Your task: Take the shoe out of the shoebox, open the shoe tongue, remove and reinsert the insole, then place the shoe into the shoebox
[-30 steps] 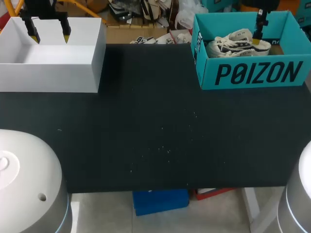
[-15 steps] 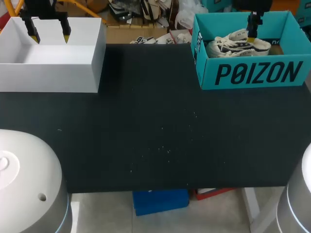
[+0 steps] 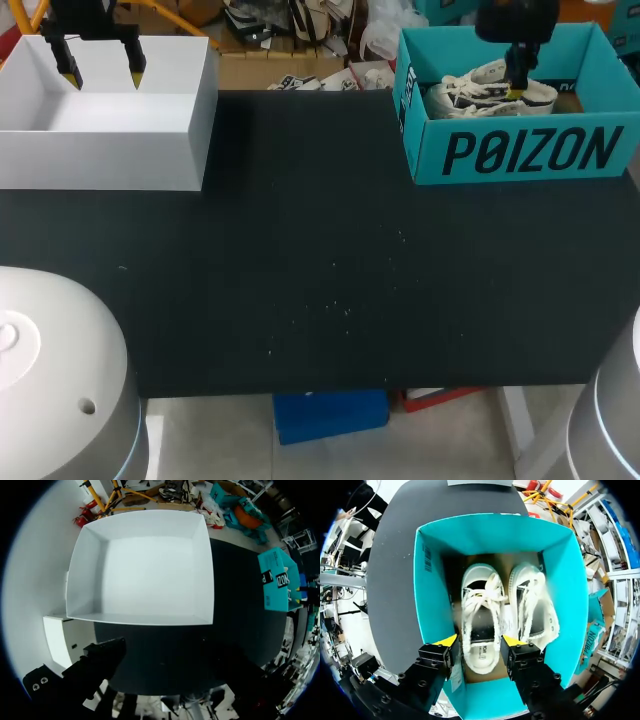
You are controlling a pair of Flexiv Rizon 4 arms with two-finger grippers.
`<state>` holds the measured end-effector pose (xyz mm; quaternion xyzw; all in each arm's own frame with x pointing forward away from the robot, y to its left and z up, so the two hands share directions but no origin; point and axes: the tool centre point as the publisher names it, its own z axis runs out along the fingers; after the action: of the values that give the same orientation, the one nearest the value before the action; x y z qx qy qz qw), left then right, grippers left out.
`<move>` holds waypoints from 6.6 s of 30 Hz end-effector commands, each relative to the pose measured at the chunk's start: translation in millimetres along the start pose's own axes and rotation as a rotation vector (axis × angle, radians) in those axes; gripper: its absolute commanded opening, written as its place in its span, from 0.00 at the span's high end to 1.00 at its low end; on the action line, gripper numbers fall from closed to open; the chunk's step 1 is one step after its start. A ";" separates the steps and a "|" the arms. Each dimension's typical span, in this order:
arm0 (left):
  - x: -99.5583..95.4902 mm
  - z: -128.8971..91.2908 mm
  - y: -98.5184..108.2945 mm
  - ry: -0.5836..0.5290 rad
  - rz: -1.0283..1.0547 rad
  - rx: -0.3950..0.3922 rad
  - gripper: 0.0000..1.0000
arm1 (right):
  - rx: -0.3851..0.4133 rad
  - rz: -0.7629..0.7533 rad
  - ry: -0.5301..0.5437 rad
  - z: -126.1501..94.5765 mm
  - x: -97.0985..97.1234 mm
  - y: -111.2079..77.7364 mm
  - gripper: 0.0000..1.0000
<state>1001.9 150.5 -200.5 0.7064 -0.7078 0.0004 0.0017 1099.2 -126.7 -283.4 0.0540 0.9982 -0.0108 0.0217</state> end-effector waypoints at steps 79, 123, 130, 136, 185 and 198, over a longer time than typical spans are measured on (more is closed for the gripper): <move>0.5 -0.5 0.5 -0.002 -0.001 -0.001 0.00 | 0.065 0.089 0.000 -89.1 -11.5 -18.9 1.00; 0.5 -0.5 0.5 -0.002 -0.001 -0.001 0.00 | -0.067 -0.124 0.027 -4.8 273.5 311.3 1.00; 0.5 -0.5 0.5 -0.002 -0.001 -0.001 0.00 | -0.084 -0.191 0.050 26.0 277.9 339.2 1.00; 0.5 -0.5 0.5 -0.002 -0.001 -0.001 0.00 | -0.080 -0.223 0.068 55.5 283.1 360.2 1.00; 0.5 -0.5 0.5 -0.002 -0.001 -0.001 0.00 | -0.673 -0.114 0.185 -10.9 290.6 275.4 0.00; 0.5 -0.5 0.5 -0.002 -0.001 -0.001 0.00 | -0.673 -0.114 0.185 -10.9 290.6 275.4 0.00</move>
<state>1001.9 150.5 -200.4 0.7065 -0.7078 0.0002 0.0017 841.6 179.4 -289.3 -0.0125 0.9482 0.3129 -0.0539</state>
